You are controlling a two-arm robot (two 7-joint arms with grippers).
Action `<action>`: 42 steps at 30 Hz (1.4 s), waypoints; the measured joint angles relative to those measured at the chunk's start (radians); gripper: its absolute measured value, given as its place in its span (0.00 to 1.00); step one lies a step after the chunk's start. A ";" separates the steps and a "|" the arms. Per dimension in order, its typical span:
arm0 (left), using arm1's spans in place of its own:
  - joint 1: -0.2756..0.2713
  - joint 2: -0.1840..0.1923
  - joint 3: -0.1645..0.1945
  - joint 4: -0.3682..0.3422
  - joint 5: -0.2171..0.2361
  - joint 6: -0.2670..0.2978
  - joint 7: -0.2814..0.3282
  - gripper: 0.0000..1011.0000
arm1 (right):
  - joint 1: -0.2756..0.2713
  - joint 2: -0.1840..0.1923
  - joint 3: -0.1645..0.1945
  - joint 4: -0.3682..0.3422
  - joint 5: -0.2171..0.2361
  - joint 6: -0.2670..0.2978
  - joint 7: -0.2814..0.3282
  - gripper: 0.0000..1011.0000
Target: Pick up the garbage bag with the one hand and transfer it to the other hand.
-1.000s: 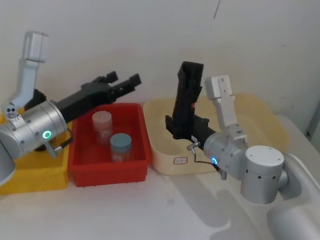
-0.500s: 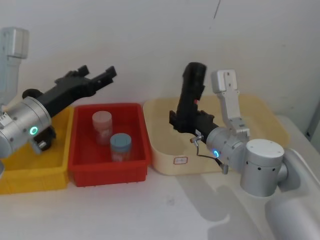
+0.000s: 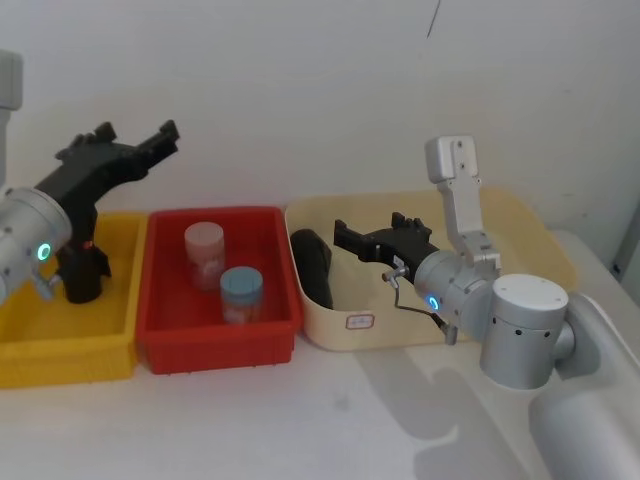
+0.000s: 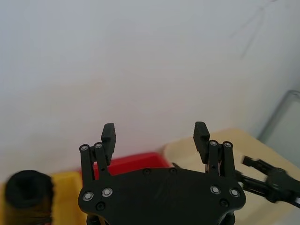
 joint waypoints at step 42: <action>-0.001 -0.002 -0.025 -0.001 0.069 -0.011 0.139 0.99 | 0.034 0.022 -0.188 -0.017 -0.057 0.027 0.193 0.99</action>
